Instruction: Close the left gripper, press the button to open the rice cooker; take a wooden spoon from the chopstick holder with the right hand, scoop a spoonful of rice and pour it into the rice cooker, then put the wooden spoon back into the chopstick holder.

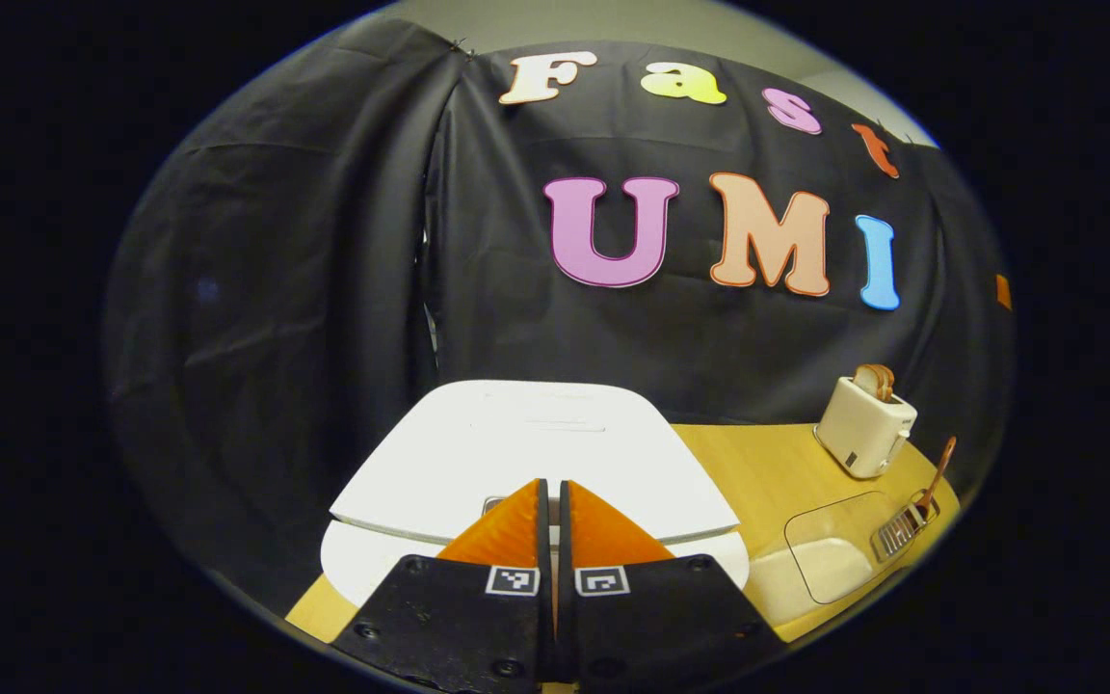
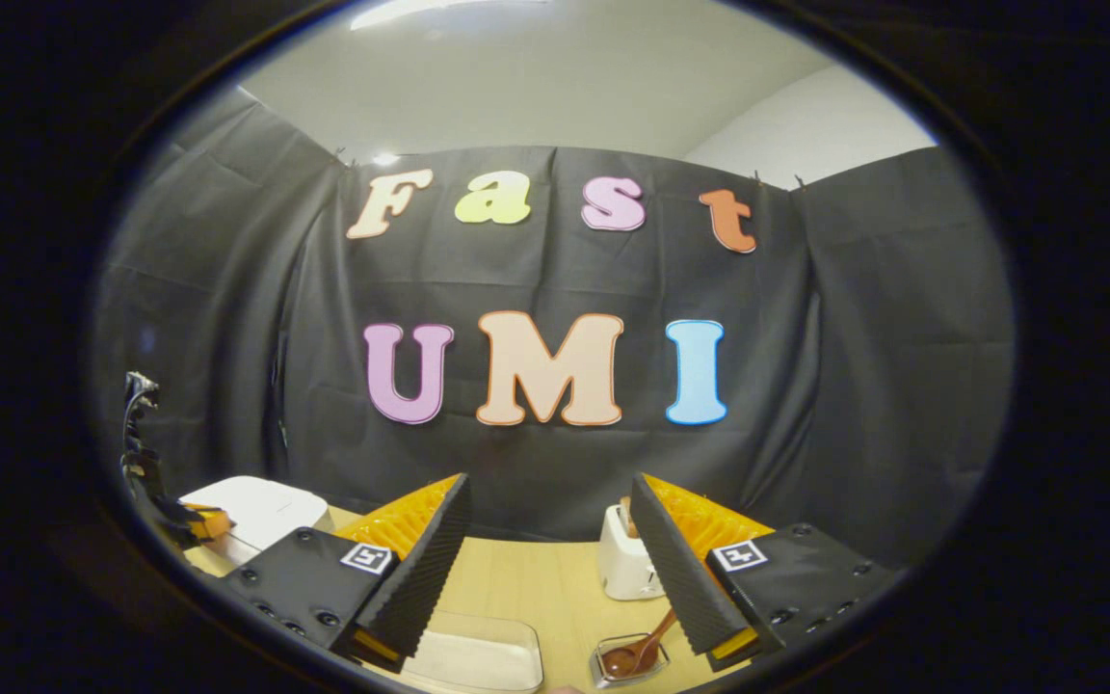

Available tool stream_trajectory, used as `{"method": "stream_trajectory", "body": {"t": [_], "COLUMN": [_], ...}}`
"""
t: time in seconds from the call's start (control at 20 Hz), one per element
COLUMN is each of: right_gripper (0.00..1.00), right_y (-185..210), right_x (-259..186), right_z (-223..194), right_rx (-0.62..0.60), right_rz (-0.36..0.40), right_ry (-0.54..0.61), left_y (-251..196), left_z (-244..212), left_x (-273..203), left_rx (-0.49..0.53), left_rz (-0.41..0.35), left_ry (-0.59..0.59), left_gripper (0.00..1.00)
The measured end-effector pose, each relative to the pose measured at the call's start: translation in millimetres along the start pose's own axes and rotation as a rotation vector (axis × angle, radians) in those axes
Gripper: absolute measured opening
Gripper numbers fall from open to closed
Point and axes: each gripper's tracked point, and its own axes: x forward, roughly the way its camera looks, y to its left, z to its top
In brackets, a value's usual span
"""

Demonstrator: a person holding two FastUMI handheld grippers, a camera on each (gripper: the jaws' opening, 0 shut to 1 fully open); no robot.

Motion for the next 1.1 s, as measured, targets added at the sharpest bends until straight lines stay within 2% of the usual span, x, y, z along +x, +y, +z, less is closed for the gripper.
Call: {"method": "stream_trajectory", "body": {"t": [0.05,0.15,0.3,0.35,0.45,0.5,0.55,0.6,0.7,1.1], "right_gripper": [1.0,1.0,1.0,1.0,1.0,1.0,1.0,1.0,1.0,1.0], "right_y": [-2,-5,-9,-11,-16,-18,-21,-24,-28,-55], "right_x": [0,0,-1,-1,-2,-1,-1,-1,-2,17], "right_z": [1,2,5,7,8,7,7,7,5,-15], "right_rx": [0.001,-0.002,-0.001,-0.001,0.0,0.0,0.001,0.002,0.007,0.039], "right_rz": [-0.001,-0.001,0.001,0.001,0.0,-0.001,-0.003,-0.004,-0.003,0.011], "right_ry": [0.0,-0.005,-0.015,-0.018,-0.021,-0.022,-0.023,-0.022,-0.018,0.044], "left_y": [-1,-5,-11,-12,-16,-19,-20,-21,-23,-41], "left_z": [10,30,48,53,62,67,71,76,79,100], "left_x": [-2,-3,-7,-8,-11,-12,-14,-16,-20,-44], "left_rx": [0.015,0.011,0.003,0.007,0.021,0.031,0.044,0.06,0.066,0.077], "left_rz": [-0.004,-0.01,-0.021,-0.022,-0.026,-0.027,-0.025,-0.022,-0.017,-0.036], "left_ry": [-0.025,-0.076,-0.115,-0.123,-0.143,-0.154,-0.163,-0.175,-0.177,-0.222], "left_gripper": [0.0,0.08,0.33,0.36,0.52,0.66,0.72,0.82,0.93,0.95]}}
